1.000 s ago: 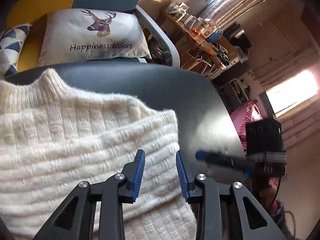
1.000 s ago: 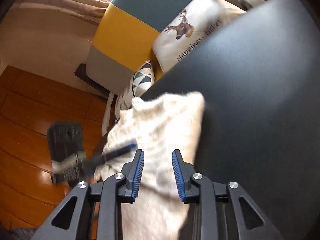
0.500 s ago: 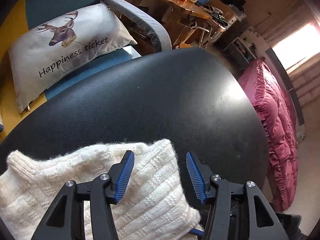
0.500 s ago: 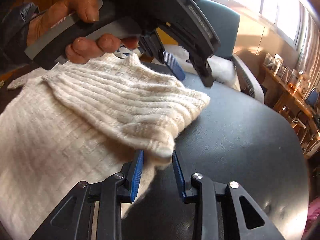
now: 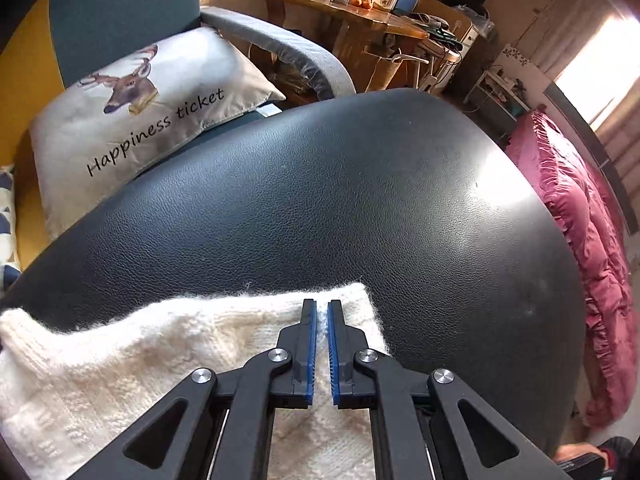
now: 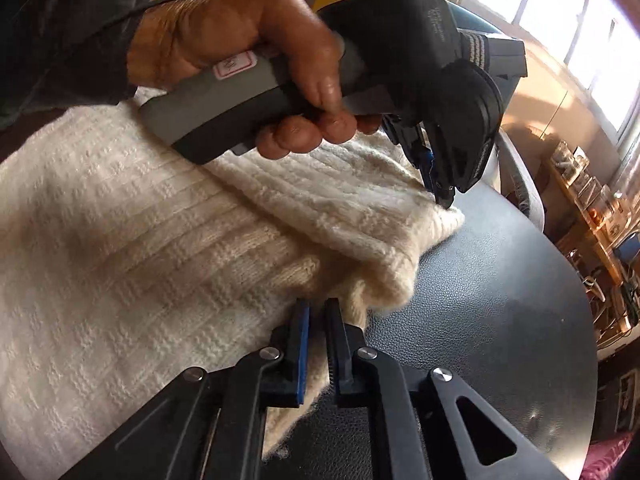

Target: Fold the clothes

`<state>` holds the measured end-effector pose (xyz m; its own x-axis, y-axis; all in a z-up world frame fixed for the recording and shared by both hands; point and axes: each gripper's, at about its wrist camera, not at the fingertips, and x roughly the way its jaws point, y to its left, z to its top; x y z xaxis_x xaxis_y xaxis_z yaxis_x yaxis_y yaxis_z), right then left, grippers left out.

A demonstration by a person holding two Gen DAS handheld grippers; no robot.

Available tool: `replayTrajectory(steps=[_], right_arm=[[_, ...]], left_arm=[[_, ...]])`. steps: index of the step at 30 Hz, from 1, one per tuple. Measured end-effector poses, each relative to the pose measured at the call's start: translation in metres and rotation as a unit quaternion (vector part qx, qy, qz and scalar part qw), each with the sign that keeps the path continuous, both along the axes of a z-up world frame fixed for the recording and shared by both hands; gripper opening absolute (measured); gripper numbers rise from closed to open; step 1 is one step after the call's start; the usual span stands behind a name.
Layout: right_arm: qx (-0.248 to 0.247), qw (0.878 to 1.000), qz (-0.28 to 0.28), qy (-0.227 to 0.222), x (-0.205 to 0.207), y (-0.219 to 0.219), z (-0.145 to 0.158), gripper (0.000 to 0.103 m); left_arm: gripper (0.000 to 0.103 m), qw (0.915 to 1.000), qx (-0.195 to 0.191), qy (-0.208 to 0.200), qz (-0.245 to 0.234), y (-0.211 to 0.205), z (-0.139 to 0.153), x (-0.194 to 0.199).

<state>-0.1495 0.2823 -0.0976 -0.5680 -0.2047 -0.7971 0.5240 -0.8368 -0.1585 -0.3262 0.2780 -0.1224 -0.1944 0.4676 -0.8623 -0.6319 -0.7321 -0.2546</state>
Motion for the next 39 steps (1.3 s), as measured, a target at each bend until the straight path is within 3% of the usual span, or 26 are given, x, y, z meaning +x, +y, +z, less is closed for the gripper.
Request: replayTrajectory(steps=[4, 6, 10, 15, 19, 22, 28, 30, 34, 37, 39], right_arm=[[-0.083, 0.996, -0.04, -0.009, -0.002, 0.031, 0.018, 0.025], [-0.097, 0.993, -0.066, 0.0, -0.002, 0.045, 0.024, 0.025], [-0.106, 0.99, -0.088, 0.008, -0.009, 0.053, 0.028, 0.025], [-0.082, 0.991, -0.108, 0.004, -0.02, 0.042, 0.015, 0.025], [-0.108, 0.989, -0.104, 0.005, -0.024, 0.042, 0.017, 0.025], [-0.13, 0.988, -0.082, -0.006, -0.025, 0.037, 0.024, 0.025], [-0.094, 0.995, -0.019, -0.023, -0.03, 0.023, 0.029, 0.027], [-0.044, 0.998, 0.009, -0.047, -0.038, 0.015, 0.021, 0.027], [0.018, 0.989, 0.06, -0.131, -0.048, 0.011, 0.007, 0.025], [-0.006, 0.989, -0.012, -0.15, -0.057, 0.034, 0.013, 0.027], [-0.09, 0.981, -0.075, -0.156, -0.049, 0.051, 0.018, 0.028]], left_arm=[[0.009, 0.9985, 0.04, -0.013, 0.036, -0.021, 0.017, -0.009], [0.018, 0.9957, 0.066, -0.024, 0.061, -0.038, 0.027, -0.014], [0.019, 0.9917, 0.093, -0.029, 0.084, -0.076, 0.035, -0.003], [0.019, 0.9909, 0.082, -0.028, 0.103, -0.12, 0.024, 0.027], [0.019, 0.99, 0.062, -0.035, 0.121, -0.144, 0.007, 0.038], [0.019, 0.9874, 0.069, -0.046, 0.135, -0.157, -0.002, 0.039], [0.019, 0.9884, 0.065, -0.035, 0.133, -0.157, -0.005, 0.039], [0.019, 0.9909, 0.047, -0.026, 0.123, -0.152, -0.008, 0.039], [0.019, 0.9941, 0.022, -0.011, 0.106, -0.147, -0.012, 0.039], [0.019, 0.992, 0.038, -0.029, 0.117, -0.152, -0.014, 0.035], [0.019, 0.9896, 0.052, -0.048, 0.125, -0.157, -0.016, 0.03]])
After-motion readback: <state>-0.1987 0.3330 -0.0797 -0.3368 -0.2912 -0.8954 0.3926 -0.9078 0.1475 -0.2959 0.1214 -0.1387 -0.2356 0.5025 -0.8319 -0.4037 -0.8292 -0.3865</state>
